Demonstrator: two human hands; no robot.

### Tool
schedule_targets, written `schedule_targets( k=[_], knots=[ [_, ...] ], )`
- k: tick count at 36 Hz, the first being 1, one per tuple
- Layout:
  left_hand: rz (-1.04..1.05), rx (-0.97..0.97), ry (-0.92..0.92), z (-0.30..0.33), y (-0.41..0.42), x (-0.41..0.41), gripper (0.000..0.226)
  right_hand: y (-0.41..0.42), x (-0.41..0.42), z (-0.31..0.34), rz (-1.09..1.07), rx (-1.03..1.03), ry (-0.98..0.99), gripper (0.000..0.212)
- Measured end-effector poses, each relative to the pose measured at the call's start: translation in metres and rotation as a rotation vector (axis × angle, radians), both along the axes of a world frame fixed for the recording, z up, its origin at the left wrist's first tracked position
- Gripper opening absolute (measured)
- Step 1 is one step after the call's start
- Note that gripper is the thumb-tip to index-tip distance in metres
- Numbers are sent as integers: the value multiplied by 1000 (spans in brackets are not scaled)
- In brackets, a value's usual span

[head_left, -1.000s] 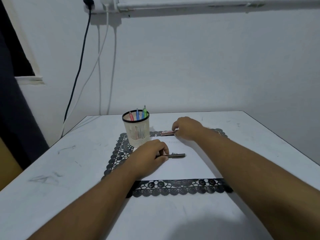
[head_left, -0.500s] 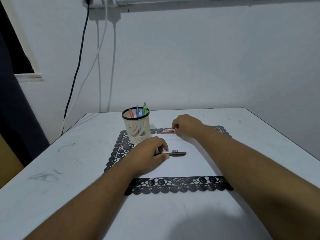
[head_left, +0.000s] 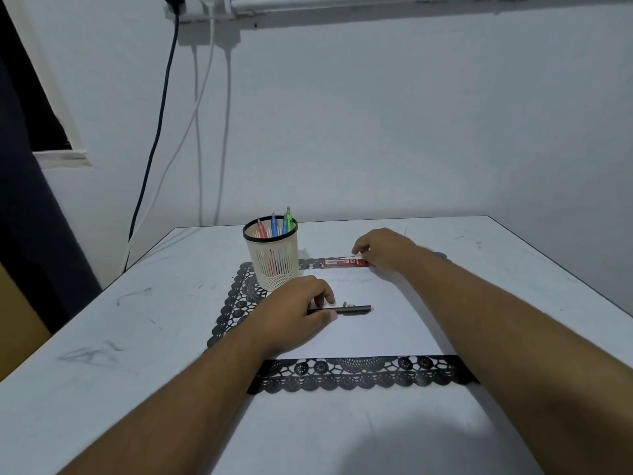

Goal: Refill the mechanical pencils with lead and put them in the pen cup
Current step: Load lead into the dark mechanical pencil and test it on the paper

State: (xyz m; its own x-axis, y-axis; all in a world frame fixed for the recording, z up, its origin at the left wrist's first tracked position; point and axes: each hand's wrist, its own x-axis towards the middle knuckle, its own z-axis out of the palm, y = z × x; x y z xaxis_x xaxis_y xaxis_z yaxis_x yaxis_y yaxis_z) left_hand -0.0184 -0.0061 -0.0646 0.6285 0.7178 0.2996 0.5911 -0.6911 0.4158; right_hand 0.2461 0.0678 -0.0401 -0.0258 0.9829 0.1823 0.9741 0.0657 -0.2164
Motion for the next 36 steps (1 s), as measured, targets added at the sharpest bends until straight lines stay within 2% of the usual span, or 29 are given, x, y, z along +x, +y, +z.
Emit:
schedule_targets(
  k=[12,19,26,30,36],
  knots=[
    [-5,-6,1,0,1,0,13,10,0,1,-43,-40,121,7],
    [-10,-5,12,-1,2,0,15,10,5,0,-61,-76,174,16],
    [-9,-4,12,0,1,0,16,7,6,-3,-69,-63,197,6],
    [-7,-9,2,0,0,1,17,5,4,-1,-92,-94,215,10],
    [11,-1,-13,2,-3,1,18,-2,5,2,-110,21,246,8]
  ],
)
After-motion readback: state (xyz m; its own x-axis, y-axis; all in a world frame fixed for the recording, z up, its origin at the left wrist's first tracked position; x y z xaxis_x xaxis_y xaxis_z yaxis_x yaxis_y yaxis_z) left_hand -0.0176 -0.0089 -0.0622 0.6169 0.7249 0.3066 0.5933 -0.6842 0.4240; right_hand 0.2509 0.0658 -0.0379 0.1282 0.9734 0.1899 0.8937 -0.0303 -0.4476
